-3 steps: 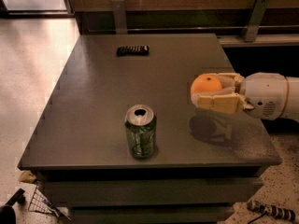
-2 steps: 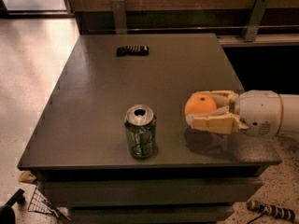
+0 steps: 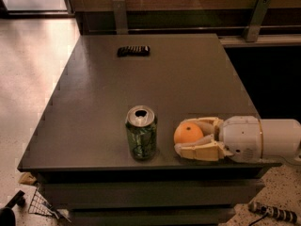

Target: Move orange near green can

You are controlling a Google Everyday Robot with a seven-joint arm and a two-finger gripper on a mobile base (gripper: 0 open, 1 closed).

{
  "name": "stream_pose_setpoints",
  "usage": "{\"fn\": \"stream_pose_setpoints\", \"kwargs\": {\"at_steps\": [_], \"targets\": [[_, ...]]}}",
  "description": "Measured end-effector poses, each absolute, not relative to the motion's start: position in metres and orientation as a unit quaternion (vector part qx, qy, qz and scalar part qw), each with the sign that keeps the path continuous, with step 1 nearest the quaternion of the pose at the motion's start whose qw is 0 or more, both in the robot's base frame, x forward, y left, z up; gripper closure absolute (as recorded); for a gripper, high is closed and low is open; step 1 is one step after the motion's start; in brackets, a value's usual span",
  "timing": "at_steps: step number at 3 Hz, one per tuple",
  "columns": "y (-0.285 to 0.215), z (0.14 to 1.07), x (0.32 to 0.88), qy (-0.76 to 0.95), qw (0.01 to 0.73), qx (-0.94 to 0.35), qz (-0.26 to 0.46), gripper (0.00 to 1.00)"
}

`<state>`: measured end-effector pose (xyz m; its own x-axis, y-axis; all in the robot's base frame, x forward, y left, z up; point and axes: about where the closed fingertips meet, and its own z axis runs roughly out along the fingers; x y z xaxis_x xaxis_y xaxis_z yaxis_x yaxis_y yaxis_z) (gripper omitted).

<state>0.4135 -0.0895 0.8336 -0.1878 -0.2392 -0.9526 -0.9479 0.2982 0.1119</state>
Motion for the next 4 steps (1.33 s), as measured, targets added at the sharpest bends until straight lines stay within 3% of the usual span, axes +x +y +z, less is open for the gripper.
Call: {"fn": "stream_pose_setpoints", "kwargs": {"at_steps": [1,2,3,4], "targets": [[-0.0875,0.8334,0.4130,0.664,0.454,-0.448,0.390,0.84],[-0.0857,0.8336,0.4126,0.664,0.453,-0.449,0.391,0.62],[-0.0834,0.8340,0.4122,0.663,0.452,-0.451,0.391,0.30],[-0.0819,0.8343,0.4119,0.662,0.451,-0.453,0.392,0.07]]}}
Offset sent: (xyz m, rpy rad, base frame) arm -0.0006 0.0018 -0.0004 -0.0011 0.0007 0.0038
